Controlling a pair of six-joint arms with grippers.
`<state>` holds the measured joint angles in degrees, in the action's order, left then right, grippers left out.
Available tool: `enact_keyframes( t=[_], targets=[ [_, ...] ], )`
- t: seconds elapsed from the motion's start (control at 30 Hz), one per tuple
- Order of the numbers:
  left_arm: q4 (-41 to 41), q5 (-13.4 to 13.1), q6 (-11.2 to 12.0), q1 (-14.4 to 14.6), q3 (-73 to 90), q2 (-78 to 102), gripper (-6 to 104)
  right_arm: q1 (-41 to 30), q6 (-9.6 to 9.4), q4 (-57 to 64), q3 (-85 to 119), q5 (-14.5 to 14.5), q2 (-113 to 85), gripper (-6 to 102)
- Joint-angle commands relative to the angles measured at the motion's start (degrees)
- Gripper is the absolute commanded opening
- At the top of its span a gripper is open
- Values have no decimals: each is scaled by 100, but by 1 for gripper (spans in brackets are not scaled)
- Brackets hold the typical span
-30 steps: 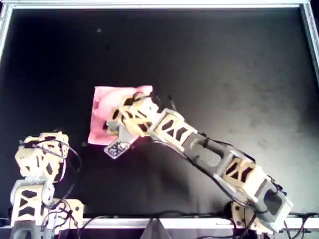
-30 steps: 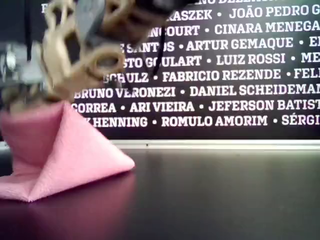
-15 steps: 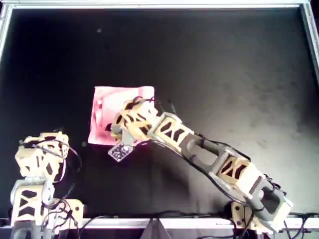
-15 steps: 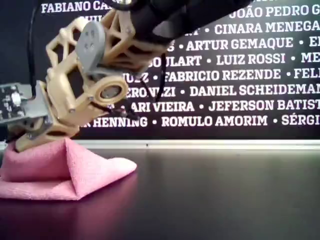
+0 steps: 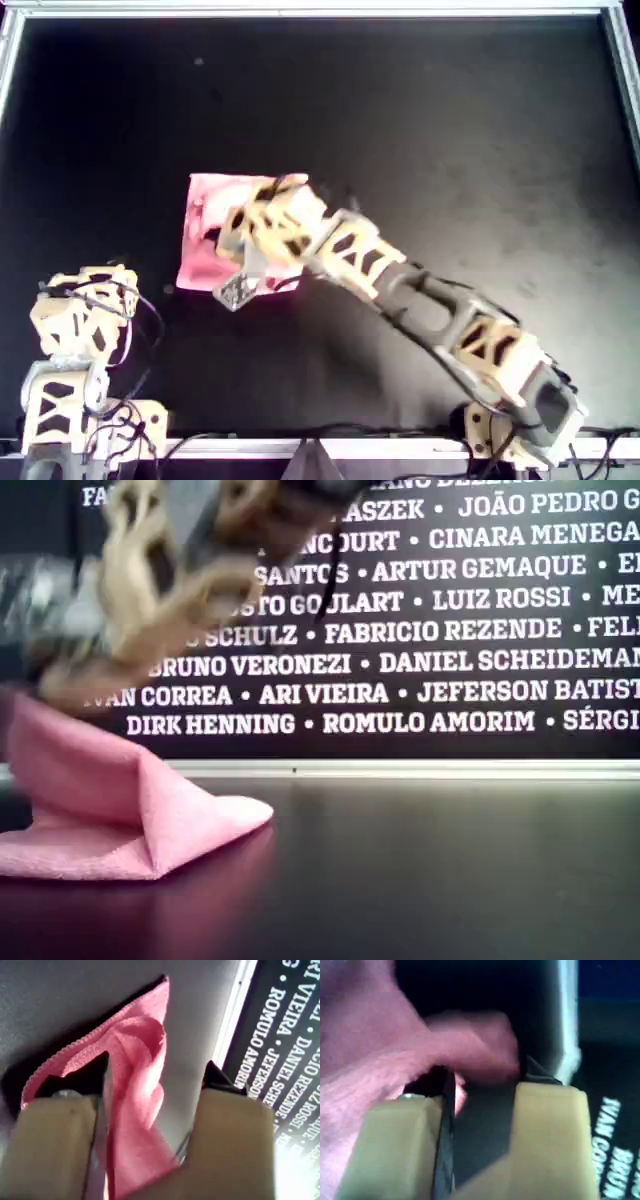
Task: Fold a cloth
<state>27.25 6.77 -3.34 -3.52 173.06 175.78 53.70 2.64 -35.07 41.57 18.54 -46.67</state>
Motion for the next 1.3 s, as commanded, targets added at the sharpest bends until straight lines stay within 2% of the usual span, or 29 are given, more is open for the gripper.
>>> enact_keyframes(
  t=[0.0,0.23,0.37,0.43,0.6,0.67,0.9,0.93,1.0,1.1,1.17,1.23,1.27],
  targets=[
    [-70,35,-35,-114,-70,88,64,-62,-18,-431,88,9,-1134,54],
    [-53,53,-26,-123,-70,88,64,-123,-26,-984,949,44,-1969,54],
    [-53,35,9,-114,-70,88,64,-782,-26,-1433,1898,26,-3208,48],
    [-53,53,26,-88,-70,88,64,-1266,-26,-1564,2646,35,-3990,38],
    [-53,62,44,-79,-70,88,64,-2461,-18,-1573,4834,-26,-6021,4],
    [-53,70,44,-70,-79,88,64,-2909,-18,-1573,5625,-26,-6759,-4],
    [-53,79,44,-62,-185,88,64,-4526,-70,-1485,7761,-44,-8965,1],
    [-53,79,44,-62,-185,88,64,-4746,-149,-1485,7998,-44,-9211,1],
    [-53,88,44,0,-185,97,64,-5186,-448,-1477,8438,-44,-9668,1],
    [-44,88,44,352,-123,97,64,-5730,-967,-1371,9123,-44,-10178,1],
    [-44,79,44,633,-79,88,64,-5941,-1248,-976,9536,-35,-10318,1],
    [-44,70,44,791,-70,88,64,-6082,-1389,-378,9958,-44,-10354,1],
    [-53,70,44,800,-70,88,64,-6152,-1371,-53,10160,-44,-10371,1]
  ],
)
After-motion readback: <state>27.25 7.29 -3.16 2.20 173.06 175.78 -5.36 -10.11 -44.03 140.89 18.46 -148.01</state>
